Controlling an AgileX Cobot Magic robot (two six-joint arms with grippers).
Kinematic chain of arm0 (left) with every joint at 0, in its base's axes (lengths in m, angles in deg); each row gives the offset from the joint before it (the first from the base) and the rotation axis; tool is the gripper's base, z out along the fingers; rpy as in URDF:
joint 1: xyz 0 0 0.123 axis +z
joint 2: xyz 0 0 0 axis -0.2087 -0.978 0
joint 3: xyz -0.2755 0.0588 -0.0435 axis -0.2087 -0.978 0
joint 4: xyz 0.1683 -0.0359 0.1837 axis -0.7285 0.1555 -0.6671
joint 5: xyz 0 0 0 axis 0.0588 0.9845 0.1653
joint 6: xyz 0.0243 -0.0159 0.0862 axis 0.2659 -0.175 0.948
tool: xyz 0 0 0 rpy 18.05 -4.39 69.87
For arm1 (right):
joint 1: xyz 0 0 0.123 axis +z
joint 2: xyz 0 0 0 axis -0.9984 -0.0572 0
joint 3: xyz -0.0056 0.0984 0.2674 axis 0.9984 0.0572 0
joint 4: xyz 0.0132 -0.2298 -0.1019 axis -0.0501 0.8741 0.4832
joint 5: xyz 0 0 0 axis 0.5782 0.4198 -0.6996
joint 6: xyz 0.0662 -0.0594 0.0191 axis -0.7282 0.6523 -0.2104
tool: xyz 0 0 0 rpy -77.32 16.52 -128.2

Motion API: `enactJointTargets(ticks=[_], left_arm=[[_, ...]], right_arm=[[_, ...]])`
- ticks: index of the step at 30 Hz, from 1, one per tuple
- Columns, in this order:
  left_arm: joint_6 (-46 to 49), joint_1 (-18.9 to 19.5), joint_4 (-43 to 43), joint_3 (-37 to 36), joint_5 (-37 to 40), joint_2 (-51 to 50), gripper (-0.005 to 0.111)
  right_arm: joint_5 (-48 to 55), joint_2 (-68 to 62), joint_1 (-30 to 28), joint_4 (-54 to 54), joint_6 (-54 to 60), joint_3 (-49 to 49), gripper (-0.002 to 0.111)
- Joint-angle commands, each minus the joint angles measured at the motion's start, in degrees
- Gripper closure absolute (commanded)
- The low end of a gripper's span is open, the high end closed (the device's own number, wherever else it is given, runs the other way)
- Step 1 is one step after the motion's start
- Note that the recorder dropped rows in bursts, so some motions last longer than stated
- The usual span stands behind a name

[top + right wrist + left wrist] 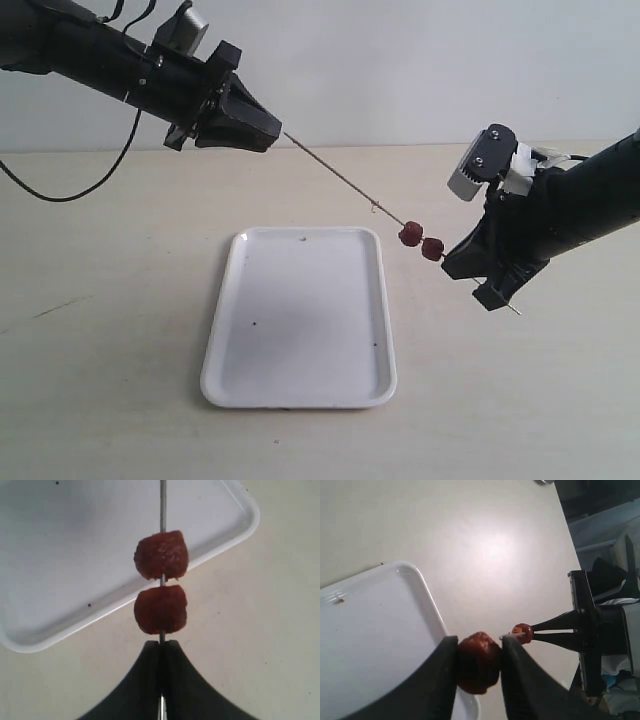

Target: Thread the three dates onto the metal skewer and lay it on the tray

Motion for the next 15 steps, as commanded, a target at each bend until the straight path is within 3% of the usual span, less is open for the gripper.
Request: enactJointTargets(ticks=[1,15], left_arm=[[-0.42,-0.50,1.14,0.59,0.43,0.62,0.077],[-0.42,-0.50,1.14,0.59,0.43,0.62,0.077]], right_arm=[[0.17,0.04,-0.21,-0.02,0.87,-0.21,0.108],[1.03,0.04,-0.21,3.92,-3.19,-0.21,0.108]])
